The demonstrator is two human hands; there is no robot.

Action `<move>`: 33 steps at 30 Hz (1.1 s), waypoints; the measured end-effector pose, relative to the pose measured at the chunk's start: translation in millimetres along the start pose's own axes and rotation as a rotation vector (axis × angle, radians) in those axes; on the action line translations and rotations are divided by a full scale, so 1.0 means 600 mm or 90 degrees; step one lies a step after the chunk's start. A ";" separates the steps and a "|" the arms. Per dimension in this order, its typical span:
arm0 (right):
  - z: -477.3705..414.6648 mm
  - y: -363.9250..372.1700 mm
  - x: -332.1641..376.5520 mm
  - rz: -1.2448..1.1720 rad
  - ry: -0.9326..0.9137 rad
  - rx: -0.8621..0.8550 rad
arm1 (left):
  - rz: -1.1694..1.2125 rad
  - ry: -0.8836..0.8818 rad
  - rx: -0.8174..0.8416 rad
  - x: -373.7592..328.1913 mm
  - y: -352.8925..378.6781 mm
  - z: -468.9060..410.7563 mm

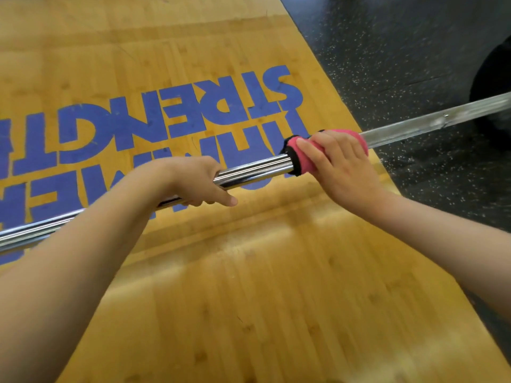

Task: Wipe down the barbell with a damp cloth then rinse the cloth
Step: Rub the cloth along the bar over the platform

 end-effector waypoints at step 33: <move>-0.011 0.002 0.022 -0.010 0.074 -0.028 | -0.004 0.004 -0.058 0.014 -0.001 0.012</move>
Point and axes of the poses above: each hand's wrist, its own z-axis away from the middle knuckle, its own y-axis out of the palm, x = y × z, the point moved 7 cm from there along -z, towards the middle knuckle, and after that the axes turned 1 degree about -z, right-handed, at the moved point
